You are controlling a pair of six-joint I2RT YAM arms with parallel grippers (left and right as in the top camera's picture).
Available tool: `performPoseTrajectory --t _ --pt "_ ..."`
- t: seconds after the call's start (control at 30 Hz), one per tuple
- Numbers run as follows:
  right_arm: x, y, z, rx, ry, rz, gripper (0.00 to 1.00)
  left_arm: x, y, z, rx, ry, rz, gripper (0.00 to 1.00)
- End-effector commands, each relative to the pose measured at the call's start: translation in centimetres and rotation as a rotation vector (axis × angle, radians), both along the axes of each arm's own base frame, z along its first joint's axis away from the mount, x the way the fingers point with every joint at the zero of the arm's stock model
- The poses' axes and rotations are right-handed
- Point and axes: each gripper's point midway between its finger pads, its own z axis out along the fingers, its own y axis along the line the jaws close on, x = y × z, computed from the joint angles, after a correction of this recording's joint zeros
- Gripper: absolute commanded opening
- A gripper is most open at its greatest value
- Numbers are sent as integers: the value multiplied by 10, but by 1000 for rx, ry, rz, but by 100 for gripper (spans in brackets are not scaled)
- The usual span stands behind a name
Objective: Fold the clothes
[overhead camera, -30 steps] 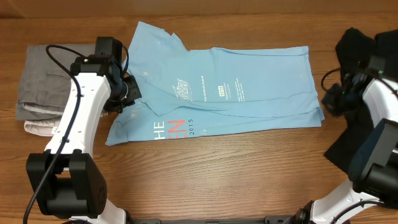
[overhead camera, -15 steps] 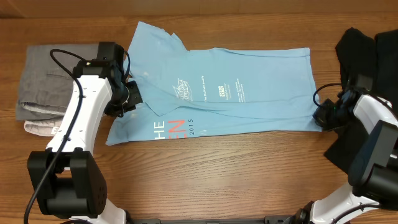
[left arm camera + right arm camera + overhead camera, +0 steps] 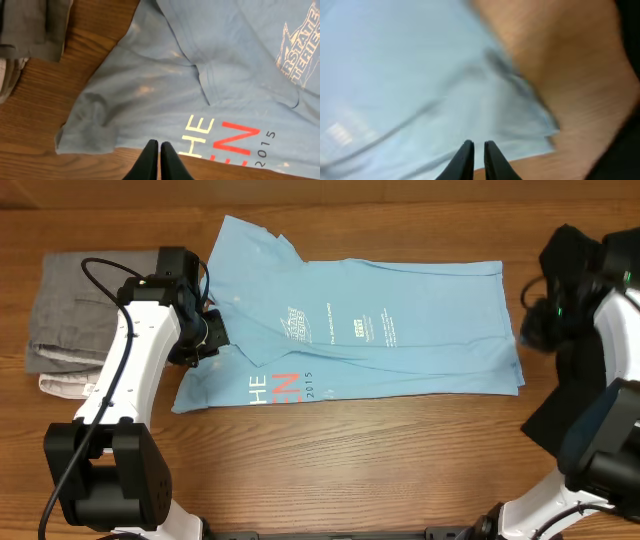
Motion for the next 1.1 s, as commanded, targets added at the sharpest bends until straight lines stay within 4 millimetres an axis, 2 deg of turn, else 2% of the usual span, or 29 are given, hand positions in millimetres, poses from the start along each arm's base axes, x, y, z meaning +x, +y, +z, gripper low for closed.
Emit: performPoseTrajectory --t 0.0,0.13,0.17,0.2,0.27,0.3,0.43,0.47,0.53,0.63,0.7,0.73,0.8,0.83,0.9,0.97,1.07 --pt "19 62 38 34 -121 331 14 6 5 4 2 -35 -3 10" --pt "14 121 34 43 -108 509 17 18 8 6 -4 -86 15 18" --pt "13 135 33 43 -110 553 18 22 8 7 -4 -99 15 25" --pt "10 151 32 43 -114 608 20 24 8 8 -4 -110 15 37" --pt "7 180 33 41 -124 690 34 29 8 9 -3 -131 15 62" --pt "6 189 32 35 -127 714 38 31 8 10 -3 -138 15 70" --pt "1 231 32 10 -156 829 40 39 8 12 -4 -171 14 94" --pt "-2 245 31 -22 -168 882 33 43 8 14 -4 -191 14 100" --pt "-8 261 30 -52 -184 985 28 47 8 15 -4 -206 14 100" --pt "-20 286 30 -56 -210 1116 29 47 8 15 -4 -208 14 100" --pt "-25 299 30 -50 -220 1147 42 47 8 15 -4 -207 14 100" --pt "-29 307 31 -34 -226 1164 42 47 8 15 -4 -207 15 100" --pt "-34 324 35 11 -259 1196 37 47 8 15 -4 -207 15 100" --pt "-36 335 38 49 -284 1204 19 47 8 15 -4 -207 15 100" --pt "-44 350 42 106 -295 1227 15 47 8 15 -4 -207 15 100" --pt "-49 356 39 105 -286 1245 4 47 8 15 -4 -207 14 100" --pt "-51 367 26 118 -256 1207 4 47 8 15 -4 -207 14 100"
